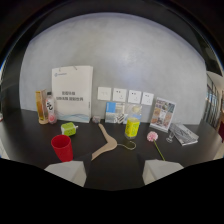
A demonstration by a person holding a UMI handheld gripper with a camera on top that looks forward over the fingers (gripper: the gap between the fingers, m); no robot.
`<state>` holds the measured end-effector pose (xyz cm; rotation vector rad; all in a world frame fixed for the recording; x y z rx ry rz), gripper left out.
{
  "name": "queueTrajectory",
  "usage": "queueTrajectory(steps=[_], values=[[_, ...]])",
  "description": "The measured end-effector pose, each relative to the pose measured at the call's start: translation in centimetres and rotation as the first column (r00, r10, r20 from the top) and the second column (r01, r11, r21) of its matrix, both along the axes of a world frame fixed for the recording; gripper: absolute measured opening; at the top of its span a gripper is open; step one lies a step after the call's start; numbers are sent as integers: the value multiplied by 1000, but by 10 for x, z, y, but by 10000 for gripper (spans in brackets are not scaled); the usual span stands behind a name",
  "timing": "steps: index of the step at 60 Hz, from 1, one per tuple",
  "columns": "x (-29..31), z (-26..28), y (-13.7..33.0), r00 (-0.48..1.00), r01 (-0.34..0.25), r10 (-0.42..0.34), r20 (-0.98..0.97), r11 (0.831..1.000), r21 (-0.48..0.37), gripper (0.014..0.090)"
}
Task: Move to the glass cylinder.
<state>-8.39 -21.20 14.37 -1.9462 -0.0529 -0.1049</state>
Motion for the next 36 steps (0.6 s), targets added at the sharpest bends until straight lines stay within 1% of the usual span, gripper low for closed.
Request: queueTrajectory(steps=[10,18,27,36], values=[[7,-5,-10,1000,10,-10,6,1000,-5,848],[30,-15,-24,999,38,-38,17,999,-30,850],[78,-27,-34,996,86,-84,36,995,-56,854],[144,-33,-31,989,138,-135,58,989,-55,855]])
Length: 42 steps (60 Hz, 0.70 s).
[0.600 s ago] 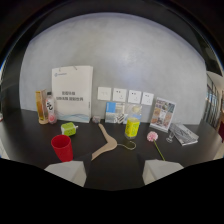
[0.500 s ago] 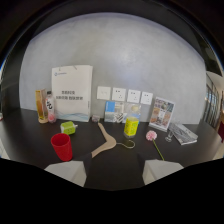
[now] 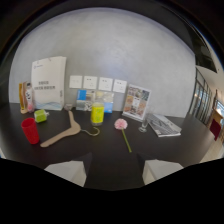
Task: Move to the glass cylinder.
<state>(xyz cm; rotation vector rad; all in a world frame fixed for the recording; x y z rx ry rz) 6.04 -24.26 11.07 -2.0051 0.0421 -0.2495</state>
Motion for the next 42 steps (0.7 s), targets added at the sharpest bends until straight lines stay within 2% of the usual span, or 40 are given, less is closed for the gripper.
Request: queueTrajectory(steps=[11,22,42], values=[[81,-14,29,1000,13,-13,1,1000,-23,850],[149,-18,83,1000,0,0,-4,1000,-17,861],[201,-27,190,998,-60,59,-25,998,-19,857]])
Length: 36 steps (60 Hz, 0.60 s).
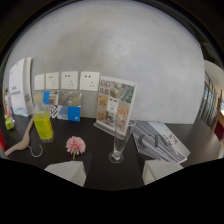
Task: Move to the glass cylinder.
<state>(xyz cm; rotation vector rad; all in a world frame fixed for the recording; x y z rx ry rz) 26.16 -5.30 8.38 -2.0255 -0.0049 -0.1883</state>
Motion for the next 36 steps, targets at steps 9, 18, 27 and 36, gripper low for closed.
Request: queueTrajectory(steps=[9,18,27,36], values=[[10,-12,30,1000,-10,10,-9,1000,-15,855],[19,-22,47,1000,-10,10,-17,1000,-24,854],[20,-28,55,999,-15,14,-34,999,-36,856],[22,-30,57,999,-11,9,-39,999,-40,851]])
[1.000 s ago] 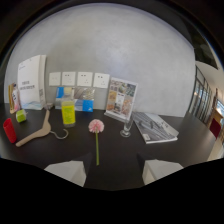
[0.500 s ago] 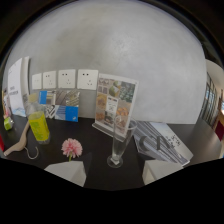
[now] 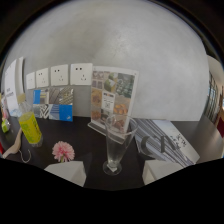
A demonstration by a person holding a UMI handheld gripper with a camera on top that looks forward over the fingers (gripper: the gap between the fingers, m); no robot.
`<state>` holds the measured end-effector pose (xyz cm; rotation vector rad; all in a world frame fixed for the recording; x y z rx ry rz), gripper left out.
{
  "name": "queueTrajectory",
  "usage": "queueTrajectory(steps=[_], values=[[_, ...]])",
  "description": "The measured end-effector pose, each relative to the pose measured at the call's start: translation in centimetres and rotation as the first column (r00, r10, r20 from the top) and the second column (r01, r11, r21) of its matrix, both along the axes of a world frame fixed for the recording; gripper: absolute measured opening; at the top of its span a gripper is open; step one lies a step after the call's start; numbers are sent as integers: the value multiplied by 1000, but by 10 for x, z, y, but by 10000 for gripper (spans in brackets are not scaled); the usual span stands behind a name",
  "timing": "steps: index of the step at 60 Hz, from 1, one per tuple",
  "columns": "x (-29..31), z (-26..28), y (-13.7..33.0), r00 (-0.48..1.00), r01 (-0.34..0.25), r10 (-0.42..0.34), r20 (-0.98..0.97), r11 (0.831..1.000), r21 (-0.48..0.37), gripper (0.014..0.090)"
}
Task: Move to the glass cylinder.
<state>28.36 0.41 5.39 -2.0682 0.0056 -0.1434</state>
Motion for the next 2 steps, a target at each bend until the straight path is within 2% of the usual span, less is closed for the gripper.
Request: queueTrajectory(steps=[2], values=[[0,-1,0,1000,0,0,-2,1000,-2,852]])
